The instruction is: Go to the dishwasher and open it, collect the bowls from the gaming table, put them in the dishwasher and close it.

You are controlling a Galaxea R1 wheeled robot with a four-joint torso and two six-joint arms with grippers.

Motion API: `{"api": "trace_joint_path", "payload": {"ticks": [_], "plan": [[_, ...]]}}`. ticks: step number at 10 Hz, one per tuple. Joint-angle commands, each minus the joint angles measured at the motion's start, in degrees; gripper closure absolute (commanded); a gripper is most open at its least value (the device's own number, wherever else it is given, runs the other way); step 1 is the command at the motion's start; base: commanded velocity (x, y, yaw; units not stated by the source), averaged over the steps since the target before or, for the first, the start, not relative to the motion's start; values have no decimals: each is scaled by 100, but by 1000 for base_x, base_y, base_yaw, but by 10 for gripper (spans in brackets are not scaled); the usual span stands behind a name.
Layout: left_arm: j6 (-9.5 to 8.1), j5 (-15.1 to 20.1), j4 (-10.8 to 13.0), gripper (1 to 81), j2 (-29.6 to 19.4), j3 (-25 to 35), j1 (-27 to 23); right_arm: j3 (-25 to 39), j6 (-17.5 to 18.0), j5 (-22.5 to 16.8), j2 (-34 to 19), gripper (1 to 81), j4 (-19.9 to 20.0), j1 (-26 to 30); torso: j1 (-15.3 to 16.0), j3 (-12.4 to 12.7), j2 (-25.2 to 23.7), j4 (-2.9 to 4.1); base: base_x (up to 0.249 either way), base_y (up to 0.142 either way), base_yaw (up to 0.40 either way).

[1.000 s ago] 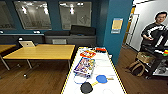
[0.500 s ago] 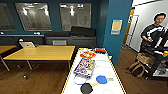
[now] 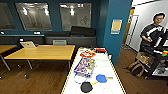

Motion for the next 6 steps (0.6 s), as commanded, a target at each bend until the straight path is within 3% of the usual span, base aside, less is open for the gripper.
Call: {"api": "trace_joint_path", "payload": {"ticks": [1,6], "plan": [[118,77,90,811,-154,117,-170,-80,10,-129,-133,811,-202,209,0,0,0,0,-98,0,0],[354,-257,90,811,293,-558,383,-264,1,-156,59,811,-220,95,-15,7,-9,0,-99,0,0]]}}
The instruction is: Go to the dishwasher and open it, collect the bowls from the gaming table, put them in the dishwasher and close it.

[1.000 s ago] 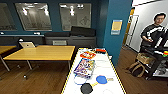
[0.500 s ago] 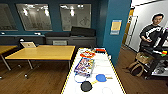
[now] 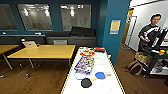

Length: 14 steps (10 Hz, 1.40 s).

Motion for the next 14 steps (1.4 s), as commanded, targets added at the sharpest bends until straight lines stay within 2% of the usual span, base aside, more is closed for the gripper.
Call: {"api": "trace_joint_path", "payload": {"ticks": [1,5,11,14], "plan": [[179,-54,60,811,133,-302,-56,-67,1,-74,-34,811,-198,184,0,0,0,0,-102,0,0],[389,-186,51,811,344,-620,208,-340,1,-162,142,811,-190,176,0,0,0,0,-104,0,0],[416,-318,87,811,257,-453,261,-340,98,-224,-139,811,-172,281,-5,2,-2,0,-104,0,0],[425,-318,95,811,107,-295,270,-437,98,-241,-113,811,-198,281,-2,2,-2,0,-104,0,0]]}}
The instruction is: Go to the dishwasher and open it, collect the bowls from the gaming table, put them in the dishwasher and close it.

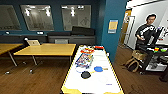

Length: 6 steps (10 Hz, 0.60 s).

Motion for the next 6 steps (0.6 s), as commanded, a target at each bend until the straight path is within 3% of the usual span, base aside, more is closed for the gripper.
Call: {"api": "trace_joint_path", "payload": {"ticks": [1,6], "plan": [[29,169,95,811,-230,261,-311,27,13,-135,-137,811,-216,292,0,0,0,0,-104,0,0],[55,169,131,811,-194,208,-250,-141,13,-162,-4,811,-242,284,-2,0,0,0,-104,0,0]]}}
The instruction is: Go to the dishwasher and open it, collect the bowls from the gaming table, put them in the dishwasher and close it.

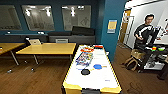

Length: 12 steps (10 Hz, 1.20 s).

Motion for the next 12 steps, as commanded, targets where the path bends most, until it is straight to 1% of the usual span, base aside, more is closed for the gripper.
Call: {"api": "trace_joint_path", "payload": {"ticks": [1,4,7,10,12], "plan": [[36,186,137,811,-177,158,-254,32,10,-119,-207,811,-179,273,0,0,0,0,-104,0,0],[45,142,172,811,-142,79,-166,15,10,-154,-145,811,-197,255,0,0,0,0,-111,0,0],[53,107,181,811,60,-159,-69,-125,1,-163,39,811,-223,202,-1,0,-2,0,-119,0,0],[62,107,216,811,113,-194,-61,-178,1,-172,83,811,-241,194,-1,2,-2,0,-120,0,0],[71,115,216,811,280,-370,-60,-424,1,-321,250,811,-285,194,-1,2,-2,0,-120,0,0]]}}
